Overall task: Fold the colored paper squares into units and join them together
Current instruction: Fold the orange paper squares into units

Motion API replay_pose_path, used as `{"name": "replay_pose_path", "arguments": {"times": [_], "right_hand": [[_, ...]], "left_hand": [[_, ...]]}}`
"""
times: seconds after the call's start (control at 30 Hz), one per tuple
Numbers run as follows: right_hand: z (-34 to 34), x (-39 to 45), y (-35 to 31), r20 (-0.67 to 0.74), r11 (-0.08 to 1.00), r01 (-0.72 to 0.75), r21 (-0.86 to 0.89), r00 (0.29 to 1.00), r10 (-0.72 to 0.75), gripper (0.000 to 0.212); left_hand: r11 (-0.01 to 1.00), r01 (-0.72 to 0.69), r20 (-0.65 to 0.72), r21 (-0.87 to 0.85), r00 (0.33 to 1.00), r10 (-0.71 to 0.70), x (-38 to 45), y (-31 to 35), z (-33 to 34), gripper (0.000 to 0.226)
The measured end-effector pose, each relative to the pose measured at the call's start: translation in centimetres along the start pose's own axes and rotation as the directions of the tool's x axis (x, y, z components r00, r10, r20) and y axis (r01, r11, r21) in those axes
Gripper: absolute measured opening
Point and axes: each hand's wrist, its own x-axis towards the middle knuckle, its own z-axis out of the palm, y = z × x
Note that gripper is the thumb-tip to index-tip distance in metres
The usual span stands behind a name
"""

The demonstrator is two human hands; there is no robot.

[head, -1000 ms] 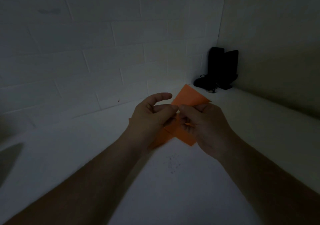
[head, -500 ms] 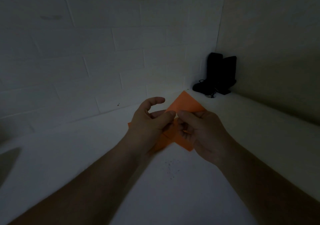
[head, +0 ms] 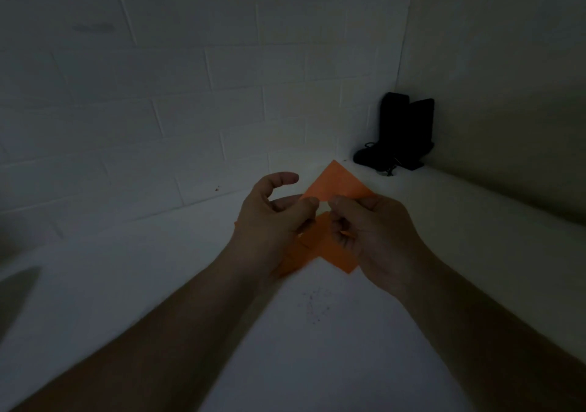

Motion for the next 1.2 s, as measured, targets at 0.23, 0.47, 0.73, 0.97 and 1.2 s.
{"name": "replay_pose_path", "arguments": {"times": [0.23,0.47,0.73,0.97,1.2], "right_hand": [[-0.19,0.08,-0.15,-0.011,0.999,0.034,-0.017,0.999,-0.035,0.029],[-0.31,0.02,-0.32,-0.014,0.998,0.042,-0.038,0.999,-0.043,0.031],[-0.47,0.07,-0.36,-0.045,0.995,0.064,-0.073,0.997,-0.068,0.028],[-0.64,0.31,-0.31,-0.049,0.995,0.062,-0.073,0.997,-0.066,0.029],[-0.6,0.27,-0.49,-0.066,0.997,0.067,-0.042,0.995,-0.07,0.028]], "left_hand": [[1.0,-0.026,0.012,-0.002,1.0,0.026,0.0,0.07,-0.15,0.035],[1.0,-0.03,0.009,0.001,0.999,0.03,0.05,-0.07,-0.3,0.033],[0.999,-0.036,-0.006,0.005,0.999,0.036,0.23,-0.19,-0.45,0.034],[0.999,-0.043,-0.03,0.029,0.999,0.044,0.3,-0.17,-0.5,0.034],[0.999,-0.032,-0.026,-0.01,0.999,0.031,0.32,-0.08,-0.55,0.034]]}}
